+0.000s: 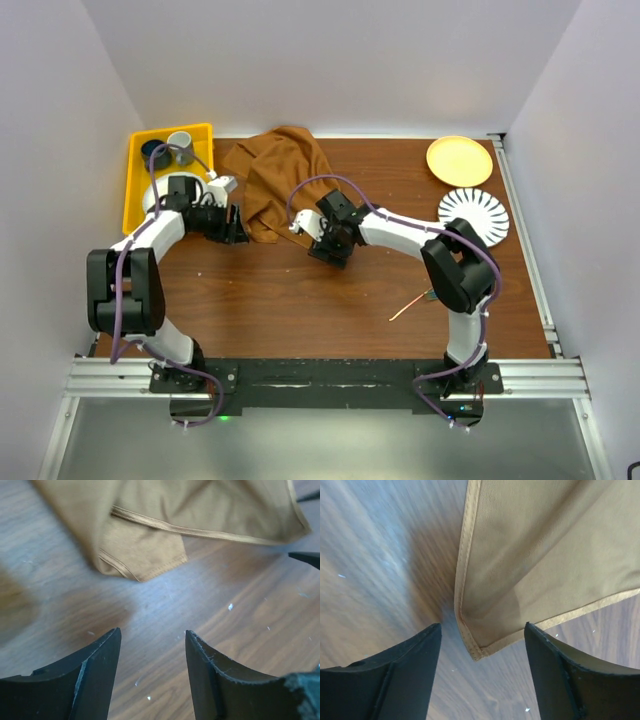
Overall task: Fold the napkin into a case and place the utensils inside
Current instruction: Pick up the crumpled napkin from the center of the board.
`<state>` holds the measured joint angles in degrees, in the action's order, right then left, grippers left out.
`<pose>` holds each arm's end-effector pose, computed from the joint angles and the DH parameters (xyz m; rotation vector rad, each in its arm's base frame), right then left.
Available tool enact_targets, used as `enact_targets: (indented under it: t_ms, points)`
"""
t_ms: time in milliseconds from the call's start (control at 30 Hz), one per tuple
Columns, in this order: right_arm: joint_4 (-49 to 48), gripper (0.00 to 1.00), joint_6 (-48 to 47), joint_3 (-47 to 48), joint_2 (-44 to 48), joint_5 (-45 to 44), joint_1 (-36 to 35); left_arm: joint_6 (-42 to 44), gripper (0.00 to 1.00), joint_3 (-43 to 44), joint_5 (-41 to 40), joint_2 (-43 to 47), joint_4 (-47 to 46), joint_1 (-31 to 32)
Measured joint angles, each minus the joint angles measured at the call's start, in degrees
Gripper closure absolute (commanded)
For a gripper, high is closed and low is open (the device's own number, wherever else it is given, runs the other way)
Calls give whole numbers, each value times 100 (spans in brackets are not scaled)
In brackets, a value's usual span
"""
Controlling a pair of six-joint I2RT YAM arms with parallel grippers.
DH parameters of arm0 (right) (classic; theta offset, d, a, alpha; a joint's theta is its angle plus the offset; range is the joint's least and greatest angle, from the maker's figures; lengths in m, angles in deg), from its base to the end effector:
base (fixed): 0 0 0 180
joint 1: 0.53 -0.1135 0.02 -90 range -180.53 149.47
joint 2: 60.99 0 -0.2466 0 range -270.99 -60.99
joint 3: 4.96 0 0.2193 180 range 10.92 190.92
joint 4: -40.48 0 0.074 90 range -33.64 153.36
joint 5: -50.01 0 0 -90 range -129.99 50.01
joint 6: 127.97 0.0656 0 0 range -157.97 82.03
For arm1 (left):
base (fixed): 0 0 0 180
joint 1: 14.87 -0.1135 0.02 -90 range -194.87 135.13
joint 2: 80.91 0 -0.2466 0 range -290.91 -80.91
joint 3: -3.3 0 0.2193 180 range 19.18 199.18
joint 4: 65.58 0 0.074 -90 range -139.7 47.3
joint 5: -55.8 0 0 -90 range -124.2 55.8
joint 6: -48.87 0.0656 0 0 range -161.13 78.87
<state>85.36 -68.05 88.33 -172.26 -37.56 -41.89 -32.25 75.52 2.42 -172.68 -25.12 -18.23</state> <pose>0.2847 0.2543 0.1514 -1.5710 2.1612 0.1198 0.2994 -0.0216 0.1769 0.3367 2.4497 -0.7401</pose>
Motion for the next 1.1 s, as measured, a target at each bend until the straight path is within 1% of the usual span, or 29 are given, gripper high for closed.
enact_targets:
  t_ms: [100,133,167,233,267,300,533,667,733,767,800,867,900,1000,1100]
  points:
    - [-81,39,-79,-166,9,-153,0,-190,40,-2,-249,-2,-243,136]
    - [-133,43,-107,-181,22,-208,0,-243,40,-2,-319,-9,-319,188]
    - [-179,56,-129,-192,22,-262,0,-275,41,-2,-374,-20,-367,227]
    - [-225,72,-205,-219,22,-323,-2,-363,41,-2,-498,-44,-455,323]
    - [-260,82,-240,-240,22,-337,-4,-415,41,-13,-625,-61,-531,374]
    - [-273,100,-275,-262,22,-348,-4,-442,41,-24,-669,-81,-568,433]
    - [-262,100,-223,-286,125,-448,0,-695,41,-103,-1355,-332,-776,756]
    - [-361,100,129,-297,739,-492,39,-787,43,-179,-1679,-358,-901,885]
    - [-435,100,308,-260,1102,-494,72,-868,47,-184,-1812,-422,-994,1019]
    - [-463,100,369,-229,1224,-498,92,-914,51,-181,-1862,-468,-1049,1071]
    - [-507,100,437,-188,1342,-509,118,-957,64,-181,-1908,-533,-1115,1132]
    - [-581,100,551,-114,1508,-546,205,-1064,85,-131,-1974,-704,-1169,1189]
    - [-592,100,597,-81,1569,-553,271,-1097,100,-17,-2011,-809,-1174,1198]
    - [-579,100,706,74,1635,-549,647,-1128,100,339,-2149,-1054,-1145,1198]
    - [-540,100,787,267,1655,-595,1147,-927,100,772,-2092,-1045,-892,1189]
